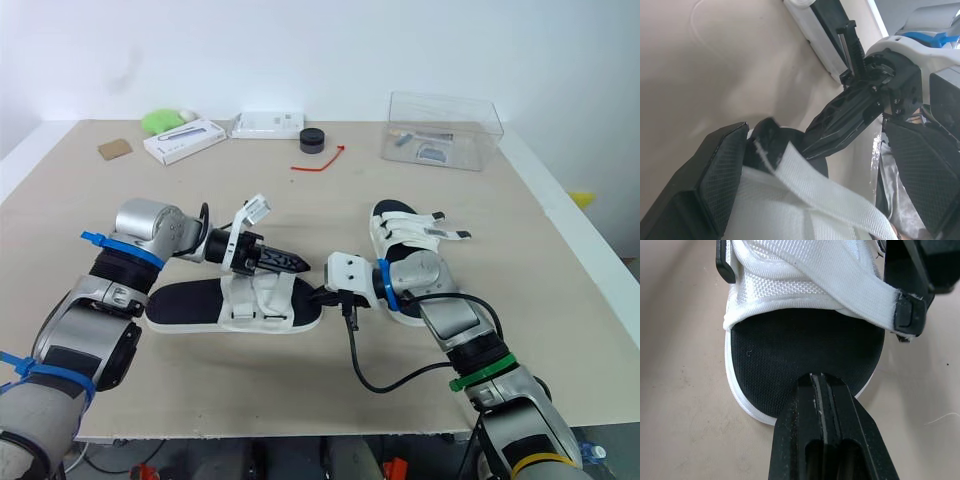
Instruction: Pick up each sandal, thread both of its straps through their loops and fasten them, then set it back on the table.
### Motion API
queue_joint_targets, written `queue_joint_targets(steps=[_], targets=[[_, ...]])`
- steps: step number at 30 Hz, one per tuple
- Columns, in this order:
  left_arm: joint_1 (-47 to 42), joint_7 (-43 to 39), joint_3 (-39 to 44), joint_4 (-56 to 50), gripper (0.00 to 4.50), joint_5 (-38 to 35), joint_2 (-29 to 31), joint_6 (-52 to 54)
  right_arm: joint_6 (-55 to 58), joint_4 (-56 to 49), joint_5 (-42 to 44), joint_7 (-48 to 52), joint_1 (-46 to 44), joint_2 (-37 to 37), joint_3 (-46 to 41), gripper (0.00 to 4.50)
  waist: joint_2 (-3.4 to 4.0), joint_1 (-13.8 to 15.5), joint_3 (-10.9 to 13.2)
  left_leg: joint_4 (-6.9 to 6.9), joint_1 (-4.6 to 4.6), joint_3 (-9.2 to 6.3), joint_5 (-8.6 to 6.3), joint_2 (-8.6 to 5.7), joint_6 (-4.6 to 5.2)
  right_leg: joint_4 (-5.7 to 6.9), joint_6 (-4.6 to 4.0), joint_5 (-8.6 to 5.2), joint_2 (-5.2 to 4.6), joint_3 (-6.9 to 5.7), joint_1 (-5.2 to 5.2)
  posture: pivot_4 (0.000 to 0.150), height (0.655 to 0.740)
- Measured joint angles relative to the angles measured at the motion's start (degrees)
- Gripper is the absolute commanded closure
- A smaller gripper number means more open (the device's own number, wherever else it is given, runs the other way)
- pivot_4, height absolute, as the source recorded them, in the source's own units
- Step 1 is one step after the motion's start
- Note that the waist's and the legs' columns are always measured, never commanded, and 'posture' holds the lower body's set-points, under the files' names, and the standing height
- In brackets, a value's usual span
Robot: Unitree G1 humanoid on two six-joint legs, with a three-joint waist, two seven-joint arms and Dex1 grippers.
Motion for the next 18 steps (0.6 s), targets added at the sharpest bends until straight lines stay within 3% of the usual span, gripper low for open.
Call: queue_joint_targets(steps=[4, 9, 18], targets=[[-0.15, 0.26, 0.07, 1.63, 1.77, 0.43, -0.82, -1.79, -0.03, -0.04, -0.03, 0.01, 0.01, -0.01, 0.0, 4.5, 0.0, 0.0, 0.0, 0.0, 0.0, 0.0, 0.0, 0.0, 0.0, 0.0, -0.01, 0.0, 0.0, 0.0, 0.0, 0.15, 0.74], [-0.31, 0.27, 0.09, 2.12, 4.43, 1.69, -0.82, -4.12, -0.03, -0.06, -0.03, 0.04, 0.01, -0.09, 0.0, 4.5, 0.0, 0.01, 0.0, 0.0, -0.01, -0.01, 0.0, -0.01, 0.0, 0.0, -0.02, 0.01, -0.01, 0.0, 0.0, 0.15, 0.74], [-0.01, -0.47, 2.78, -4.3, 4.43, 1.14, 1.58, -7.69, -0.03, -0.15, -0.03, 0.11, 0.0, -0.13, 0.0, 4.5, -0.01, 0.01, 0.01, 0.0, -0.03, -0.01, 0.0, 0.02, 0.0, 0.0, -0.03, 0.02, -0.02, 0.02, -0.02, 0.15, 0.74]])
